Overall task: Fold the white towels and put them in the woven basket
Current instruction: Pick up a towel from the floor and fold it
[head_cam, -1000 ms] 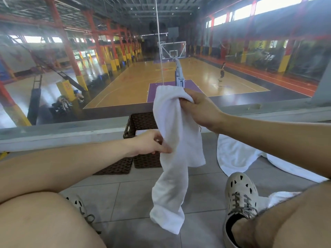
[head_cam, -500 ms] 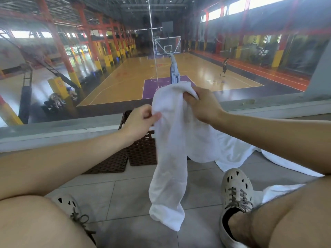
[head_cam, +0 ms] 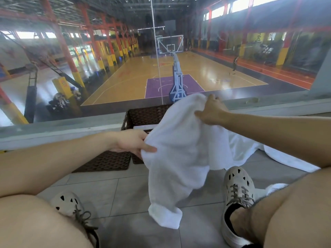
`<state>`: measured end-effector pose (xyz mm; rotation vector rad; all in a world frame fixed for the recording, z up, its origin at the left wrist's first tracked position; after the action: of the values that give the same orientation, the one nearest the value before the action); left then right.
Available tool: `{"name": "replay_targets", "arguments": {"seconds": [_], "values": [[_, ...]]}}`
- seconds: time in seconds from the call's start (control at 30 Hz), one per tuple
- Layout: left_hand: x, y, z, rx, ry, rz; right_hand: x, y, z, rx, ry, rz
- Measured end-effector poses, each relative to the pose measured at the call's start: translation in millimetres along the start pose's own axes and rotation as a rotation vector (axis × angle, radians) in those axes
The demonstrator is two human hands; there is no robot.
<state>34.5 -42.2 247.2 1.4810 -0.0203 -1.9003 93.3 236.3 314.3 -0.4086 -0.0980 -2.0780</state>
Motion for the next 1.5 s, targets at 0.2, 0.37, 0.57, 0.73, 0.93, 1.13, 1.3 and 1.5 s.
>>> {"name": "replay_targets", "arguments": {"seconds": [0.2, 0.37, 0.57, 0.73, 0.93, 1.13, 1.3, 1.5], "values": [[-47, 15, 47, -0.603, 0.220, -0.313, 52, 42, -8, -0.076, -0.004, 0.351], [-56, 9, 43, -0.443, 0.484, -0.355, 96, 64, -48, 0.229, -0.122, 0.509], [-57, 16, 52, -0.389, 0.178, -0.365, 96, 33, -36, 0.029, -0.210, 0.478], [-49, 33, 80, -0.692, 0.253, -0.386, 95, 35, -25, -0.053, -0.177, 0.482], [-57, 31, 66, -0.700, -0.120, -0.434, 93, 38, 0, -0.102, -0.248, 0.490], [-71, 38, 57, -0.725, 0.094, -0.559, 76, 27, -13, -0.015, -0.161, 0.375], [-81, 33, 41, -0.674, 0.120, -0.650, 92, 43, -27, 0.077, -0.103, 0.519], [-76, 28, 36, -0.482, 0.050, -0.613, 102, 44, -20, 0.000, -0.153, 0.602]]}}
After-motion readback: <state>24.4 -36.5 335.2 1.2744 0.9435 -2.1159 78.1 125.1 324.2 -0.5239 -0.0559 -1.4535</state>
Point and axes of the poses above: each hand's wrist, its own y-axis away from the middle knuckle, its own z-axis out of the back of the hand, x = y × z, the point moved 8 cm from there along -y, towards the middle knuckle, and after that the axes turned 12 degrees about y, right-handed, at the moved point
